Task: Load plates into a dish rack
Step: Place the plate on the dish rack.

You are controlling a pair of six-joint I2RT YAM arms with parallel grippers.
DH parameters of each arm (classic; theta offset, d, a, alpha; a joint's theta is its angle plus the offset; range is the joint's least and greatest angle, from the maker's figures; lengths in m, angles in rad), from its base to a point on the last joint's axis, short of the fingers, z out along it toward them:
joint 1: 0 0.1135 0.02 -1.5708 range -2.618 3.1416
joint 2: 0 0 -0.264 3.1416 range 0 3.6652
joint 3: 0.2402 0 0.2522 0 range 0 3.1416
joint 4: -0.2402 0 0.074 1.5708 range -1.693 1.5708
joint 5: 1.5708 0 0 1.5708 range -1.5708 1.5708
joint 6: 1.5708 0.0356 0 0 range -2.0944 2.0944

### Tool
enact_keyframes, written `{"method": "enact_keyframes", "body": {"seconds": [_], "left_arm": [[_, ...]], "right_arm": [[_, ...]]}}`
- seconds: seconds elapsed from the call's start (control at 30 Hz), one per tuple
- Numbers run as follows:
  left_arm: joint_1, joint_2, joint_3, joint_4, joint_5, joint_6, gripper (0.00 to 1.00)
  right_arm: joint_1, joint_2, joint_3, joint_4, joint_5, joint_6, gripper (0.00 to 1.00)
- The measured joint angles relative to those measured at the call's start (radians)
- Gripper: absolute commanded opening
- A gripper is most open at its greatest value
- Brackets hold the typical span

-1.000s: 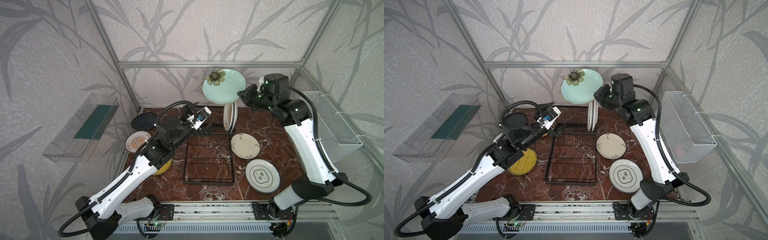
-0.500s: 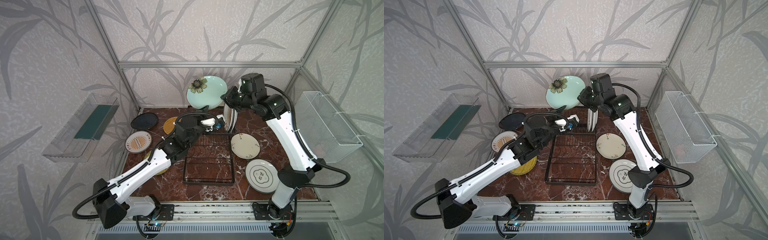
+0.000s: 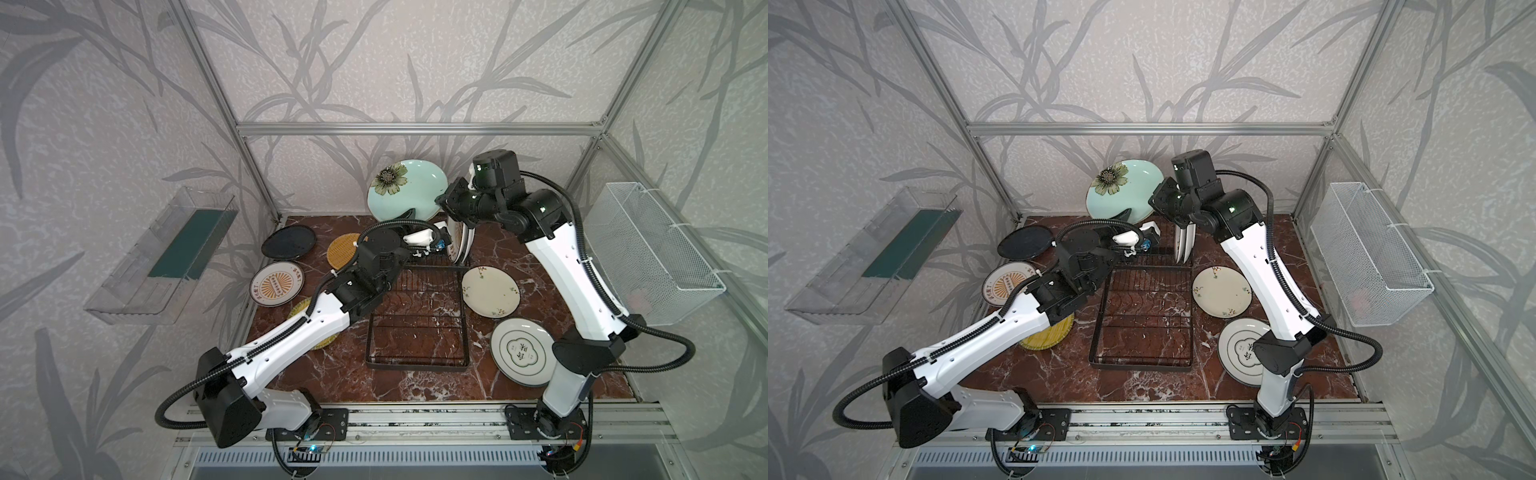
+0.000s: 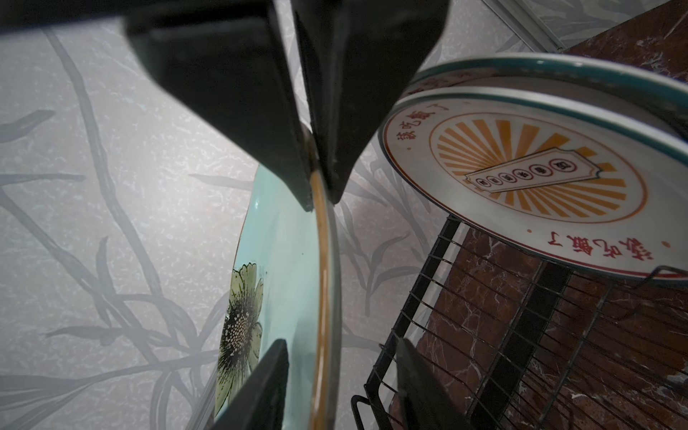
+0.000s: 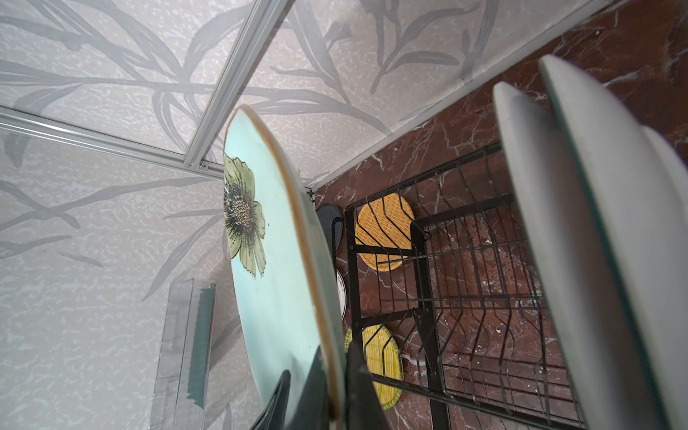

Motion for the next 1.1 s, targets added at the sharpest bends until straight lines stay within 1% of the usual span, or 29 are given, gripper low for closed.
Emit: {"method": "enact_keyframes", "body": {"seconds": [0.07,0.17,0.23,0.47,0.5,0.53,0.57,0.6,0.7,0.87,0.93,1.0,1.1], "left_arm": [[0.000,0.003,0.001,0.018,-0.015,0.012,0.27],[0.000,0.008,0.005,0.021,-0.028,0.041,0.10],[-0.005,0.012,0.005,0.009,-0.034,0.065,0.00],[-0.026,0.014,0.004,0.008,-0.066,0.083,0.00],[-0.029,0.013,0.003,0.010,-0.073,0.083,0.00],[-0.032,0.011,0.000,0.015,-0.079,0.083,0.00],[-0.035,0.008,-0.005,0.019,-0.085,0.079,0.00],[-0.039,0.004,-0.008,0.023,-0.090,0.059,0.00],[-0.055,-0.011,-0.014,0.008,-0.100,-0.001,0.00],[-0.090,-0.094,-0.011,-0.116,-0.092,-0.177,0.00],[-0.100,-0.135,-0.007,-0.181,-0.079,-0.261,0.00],[-0.109,-0.176,0.013,-0.261,-0.062,-0.369,0.00],[-0.110,-0.206,0.069,-0.369,-0.037,-0.532,0.00]], "right_arm": [[0.003,0.001,0.000,-0.001,0.000,-0.001,0.00],[0.006,0.004,0.000,0.006,-0.002,-0.019,0.00],[0.011,0.005,0.001,0.010,0.006,-0.042,0.00],[0.012,0.013,0.010,0.000,0.008,-0.049,0.00],[0.013,0.014,0.013,0.000,0.007,-0.053,0.01],[0.013,0.016,0.016,0.000,0.004,-0.057,0.14],[0.014,0.016,0.016,0.005,-0.001,-0.056,0.32],[0.015,0.018,0.022,0.017,-0.008,-0.051,0.43],[0.019,0.049,0.104,0.031,-0.023,-0.065,0.67],[0.014,0.099,0.249,0.061,-0.040,-0.120,0.99],[0.002,0.118,0.301,0.077,-0.065,-0.146,0.99],[-0.019,0.139,0.355,0.085,-0.084,-0.174,0.99],[-0.061,0.149,0.377,0.092,-0.112,-0.222,0.99]]}}
